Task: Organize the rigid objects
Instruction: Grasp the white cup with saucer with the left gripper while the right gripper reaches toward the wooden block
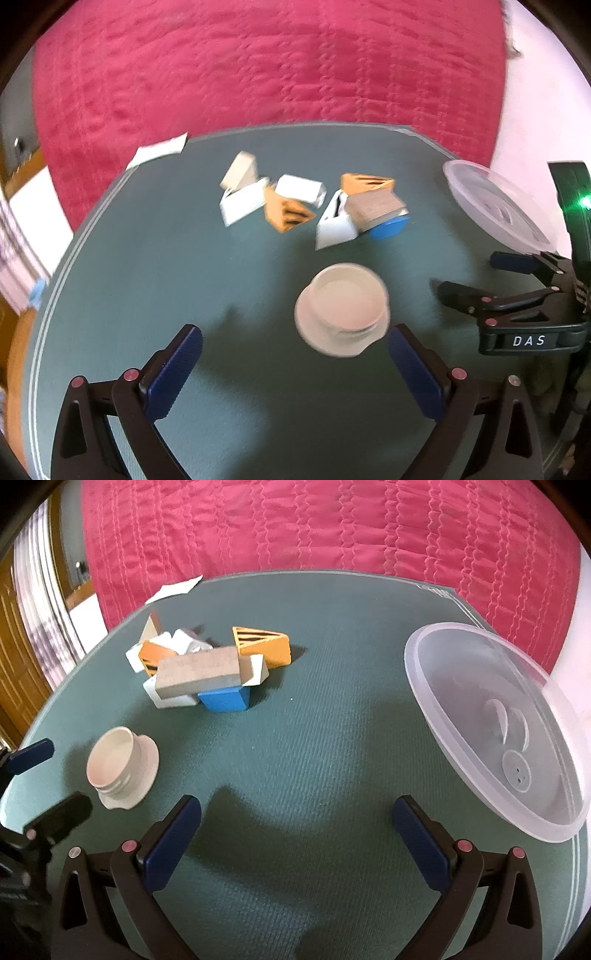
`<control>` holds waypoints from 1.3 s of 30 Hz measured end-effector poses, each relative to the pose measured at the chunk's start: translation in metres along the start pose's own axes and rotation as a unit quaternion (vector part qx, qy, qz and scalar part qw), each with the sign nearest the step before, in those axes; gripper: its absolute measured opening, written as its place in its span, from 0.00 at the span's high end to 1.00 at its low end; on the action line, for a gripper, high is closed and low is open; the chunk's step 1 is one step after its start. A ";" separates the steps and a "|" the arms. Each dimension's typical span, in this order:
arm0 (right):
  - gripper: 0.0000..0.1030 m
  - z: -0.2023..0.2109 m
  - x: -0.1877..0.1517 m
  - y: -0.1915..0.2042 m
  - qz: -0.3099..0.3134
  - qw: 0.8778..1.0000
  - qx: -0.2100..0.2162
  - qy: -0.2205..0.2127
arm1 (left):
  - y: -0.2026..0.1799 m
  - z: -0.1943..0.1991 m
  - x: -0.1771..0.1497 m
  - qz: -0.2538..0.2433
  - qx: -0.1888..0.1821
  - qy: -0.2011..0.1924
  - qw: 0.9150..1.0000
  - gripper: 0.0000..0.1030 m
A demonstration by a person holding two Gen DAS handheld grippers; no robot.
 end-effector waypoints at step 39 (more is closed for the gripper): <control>0.22 0.010 0.010 0.002 -0.034 0.998 0.048 -0.039 | 0.028 -0.020 0.015 0.082 0.001 -0.023 0.996 0.47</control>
Point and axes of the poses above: each gripper's, at about its wrist camera, not at the fingertips, and z roughly against the way its jaws point, y to its left, x to its top, the point moved 7 cm from there along -z, roughly the way its jaws point
